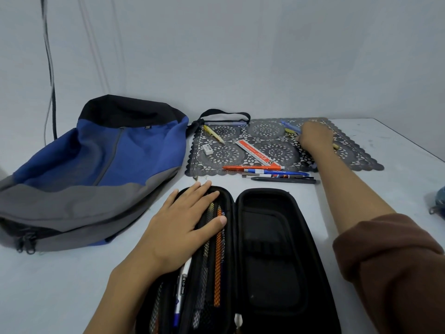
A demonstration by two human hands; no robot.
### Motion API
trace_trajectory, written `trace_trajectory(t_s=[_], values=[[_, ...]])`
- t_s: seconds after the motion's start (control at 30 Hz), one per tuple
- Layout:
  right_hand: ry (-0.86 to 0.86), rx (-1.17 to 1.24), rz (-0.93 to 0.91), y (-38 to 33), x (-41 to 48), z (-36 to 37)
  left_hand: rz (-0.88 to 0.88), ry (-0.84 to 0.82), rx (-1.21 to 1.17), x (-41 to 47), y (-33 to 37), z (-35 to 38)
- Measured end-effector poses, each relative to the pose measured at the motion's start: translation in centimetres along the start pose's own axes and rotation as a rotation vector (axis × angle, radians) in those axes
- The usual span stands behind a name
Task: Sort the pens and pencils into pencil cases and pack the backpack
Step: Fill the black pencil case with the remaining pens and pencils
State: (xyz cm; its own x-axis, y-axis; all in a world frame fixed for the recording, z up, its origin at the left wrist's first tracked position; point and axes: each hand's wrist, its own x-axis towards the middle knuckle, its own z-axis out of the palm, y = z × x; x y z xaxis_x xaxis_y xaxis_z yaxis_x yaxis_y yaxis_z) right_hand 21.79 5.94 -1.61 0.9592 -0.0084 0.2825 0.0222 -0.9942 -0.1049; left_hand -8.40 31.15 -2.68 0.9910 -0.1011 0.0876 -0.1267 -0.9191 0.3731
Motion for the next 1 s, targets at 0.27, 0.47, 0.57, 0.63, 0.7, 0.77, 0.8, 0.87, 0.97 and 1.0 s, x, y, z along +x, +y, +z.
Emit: trace_trajectory(t_s=[0.27,0.47,0.57,0.63,0.7,0.77,0.8,0.87,0.97,1.0], values=[[-0.094,0.477,0.168,1.4,0.3,-2.6,-0.002,0.0,-0.002,0.0,0.1,0.0],[-0.075,0.627,0.312,4.6,0.5,-3.3,0.0,0.001,0.008,0.1,0.0,0.2],[-0.166,0.496,0.326,5.9,-0.1,-2.6,-0.004,-0.004,0.017,0.2,0.0,0.2],[-0.261,0.41,0.337,5.9,-0.5,-2.2,0.0,0.002,0.016,0.2,0.0,0.2],[-0.362,0.381,0.337,5.2,-0.6,-2.4,0.008,0.015,0.013,0.2,-0.2,0.3],[-0.468,0.371,0.354,4.6,-0.3,-3.1,0.008,0.014,0.012,0.1,-0.2,0.3],[-0.517,0.36,0.354,4.3,-0.2,-3.7,0.006,0.011,0.01,0.1,-0.1,0.3],[-0.557,0.39,0.349,3.7,-0.2,-4.7,-0.002,0.006,0.007,0.0,0.1,0.2],[-0.41,0.677,0.298,3.4,0.4,-4.1,-0.003,0.005,0.008,0.0,0.3,0.1],[-0.285,0.777,0.29,3.1,0.5,-3.7,-0.003,0.003,0.009,0.0,0.3,0.1]])
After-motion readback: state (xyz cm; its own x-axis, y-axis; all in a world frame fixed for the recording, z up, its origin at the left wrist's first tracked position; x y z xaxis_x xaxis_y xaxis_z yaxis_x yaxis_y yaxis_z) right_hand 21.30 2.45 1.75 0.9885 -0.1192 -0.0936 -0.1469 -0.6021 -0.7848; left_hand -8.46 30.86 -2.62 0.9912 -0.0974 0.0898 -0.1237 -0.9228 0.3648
